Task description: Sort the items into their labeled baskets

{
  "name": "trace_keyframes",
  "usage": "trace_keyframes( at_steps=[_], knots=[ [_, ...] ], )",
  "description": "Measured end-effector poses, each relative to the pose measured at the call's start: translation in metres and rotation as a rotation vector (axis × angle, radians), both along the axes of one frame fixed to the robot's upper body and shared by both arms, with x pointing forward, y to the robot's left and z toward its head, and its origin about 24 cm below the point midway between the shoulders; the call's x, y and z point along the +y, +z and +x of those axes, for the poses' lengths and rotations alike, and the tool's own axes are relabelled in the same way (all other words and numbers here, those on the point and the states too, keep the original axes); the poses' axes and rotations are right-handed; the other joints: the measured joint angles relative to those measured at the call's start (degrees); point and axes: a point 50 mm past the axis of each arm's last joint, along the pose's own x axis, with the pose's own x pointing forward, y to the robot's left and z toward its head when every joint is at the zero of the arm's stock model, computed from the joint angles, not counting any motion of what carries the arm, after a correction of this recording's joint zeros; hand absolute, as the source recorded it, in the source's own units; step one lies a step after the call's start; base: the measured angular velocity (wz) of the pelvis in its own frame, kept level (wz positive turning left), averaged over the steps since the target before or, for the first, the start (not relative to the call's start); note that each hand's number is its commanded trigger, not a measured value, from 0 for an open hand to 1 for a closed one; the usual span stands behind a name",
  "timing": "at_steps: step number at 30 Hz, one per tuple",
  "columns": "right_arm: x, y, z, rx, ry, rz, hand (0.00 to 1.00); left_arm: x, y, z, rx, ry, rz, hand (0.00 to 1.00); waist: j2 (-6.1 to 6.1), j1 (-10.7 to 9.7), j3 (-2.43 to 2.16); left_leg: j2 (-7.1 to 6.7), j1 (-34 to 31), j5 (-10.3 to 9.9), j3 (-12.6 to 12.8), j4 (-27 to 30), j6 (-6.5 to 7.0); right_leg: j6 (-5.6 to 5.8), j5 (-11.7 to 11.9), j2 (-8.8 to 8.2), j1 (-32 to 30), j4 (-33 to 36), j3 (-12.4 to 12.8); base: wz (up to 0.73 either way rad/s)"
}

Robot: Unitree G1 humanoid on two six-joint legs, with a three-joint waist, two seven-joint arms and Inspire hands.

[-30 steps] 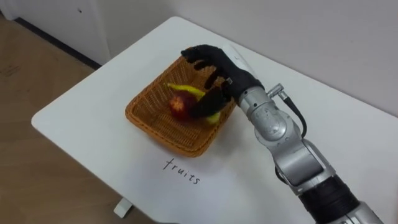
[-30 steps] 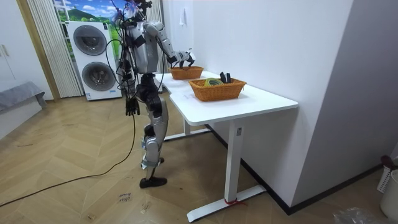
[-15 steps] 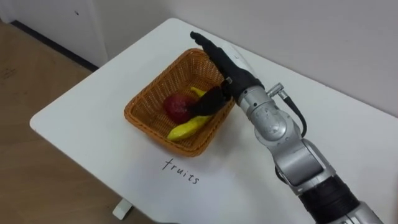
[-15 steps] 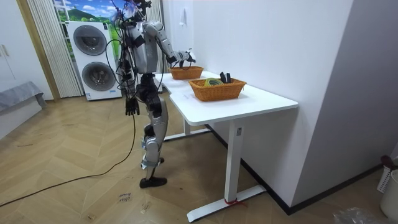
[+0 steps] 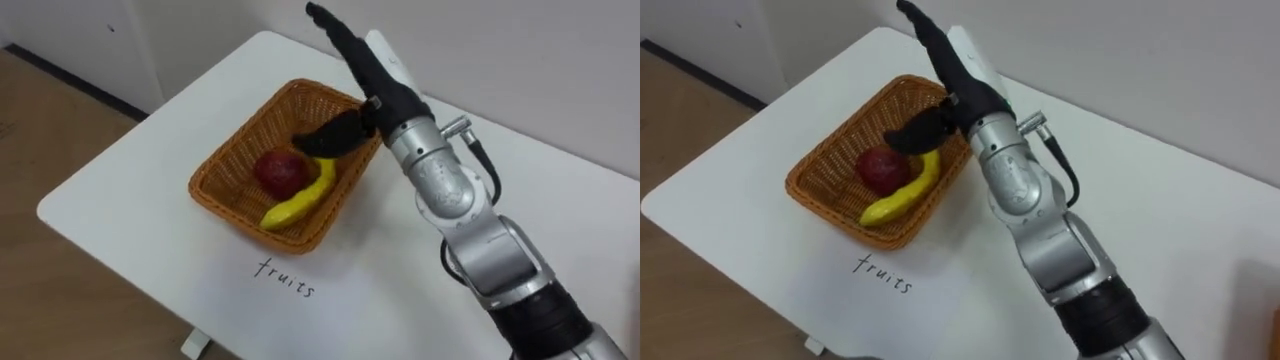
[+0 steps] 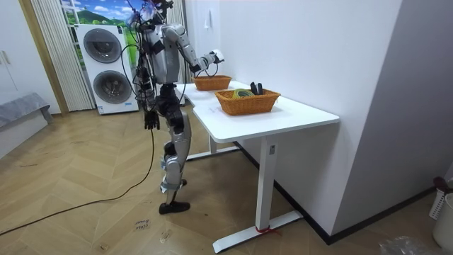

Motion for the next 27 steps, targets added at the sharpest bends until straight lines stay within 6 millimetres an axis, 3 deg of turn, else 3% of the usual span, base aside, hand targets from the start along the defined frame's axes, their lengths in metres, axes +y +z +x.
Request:
trace_keyframes(
  at_steps=[3, 8, 10, 11, 13, 15, 17, 23, 27],
  knots=[
    [-0.012, 0.016, -0.001, -0.082, -0.054, 0.057, 0.0, 0.0, 0.0, 0.002, -0.013, 0.013, -0.004, 0.0, 0.46, -2.3, 0.01, 0.08, 0.8, 0.0, 0.8, -0.3, 0.02, -0.01, 0.0, 0.06, 0.3, 0.1, 1.7, -0.17],
    [-0.051, 0.05, -0.012, -0.277, -0.218, 0.182, 0.0, 0.0, 0.0, 0.005, -0.038, 0.014, -0.005, 0.0, 0.72, -7.3, 0.07, 0.8, 2.2, 0.0, 3.5, -1.0, 0.09, -0.31, 0.5, 0.48, 0.1, 0.2, 4.5, -0.27],
    [-0.066, 0.054, -0.014, -0.308, -0.27, 0.245, 0.0, 0.001, 0.001, 0.006, -0.053, 0.034, -0.009, 0.0, 0.78, -9.4, 0.08, 1.14, 2.9, 0.0, 4.5, -1.5, 0.08, -0.38, 0.6, 0.68, 0.1, 0.2, 5.5, -0.28],
    [-0.077, 0.056, -0.015, -0.323, -0.309, 0.258, 0.0, 0.0, 0.0, 0.007, -0.066, 0.052, -0.018, 0.0, 0.56, -10.6, -0.24, 1.29, 3.3, 0.0, 5.3, -1.7, 0.08, -0.49, 0.7, 0.76, 0.2, 0.3, 6.1, -0.31],
    [-0.094, 0.059, -0.017, -0.354, -0.378, 0.253, 0.0, 0.0, 0.0, 0.006, -0.078, 0.071, -0.028, 0.0, 0.93, -12.8, 0.0, 1.56, 3.9, -0.1, 6.3, -1.9, 0.06, -0.56, 0.8, 0.91, 0.2, 0.3, 6.7, -0.26],
    [-0.112, 0.062, -0.023, -0.388, -0.456, 0.272, 0.0, 0.003, 0.001, 0.008, -0.088, 0.068, -0.024, 0.0, 1.01, -14.7, -0.07, 1.82, 3.8, -0.1, 6.8, -1.9, 0.01, -0.66, 0.9, 1.1, -0.2, 0.4, 7.2, -0.21],
    [-0.137, 0.064, -0.036, -0.434, -0.554, 0.306, 0.0, 0.004, 0.0, 0.006, -0.093, 0.074, -0.025, 0.0, 1.43, -17.2, -0.4, 2.15, 4.0, -0.2, 8.2, -2.3, -0.09, -0.74, 1.0, 1.32, -1.0, 0.7, 8.4, -0.3],
    [-0.187, 0.073, -0.061, -0.582, -0.819, 0.42, 0.0, 0.006, 0.001, -0.005, -0.107, 0.119, -0.028, 0.0, 2.09, -21.3, -0.59, 3.33, 5.6, -0.6, 12.2, -3.1, -0.62, -1.18, 1.2, 2.37, -1.9, 1.3, 11.5, -0.38],
    [-0.215, 0.059, -0.087, -0.613, -0.984, 0.415, 0.0, 0.008, 0.002, -0.009, -0.118, 0.126, -0.021, 0.0, 1.64, -23.0, -0.77, 4.08, 6.4, -1.1, 13.0, -3.1, -1.09, -1.41, 1.4, 3.04, -1.5, 1.3, 11.8, -0.15]
  ],
)
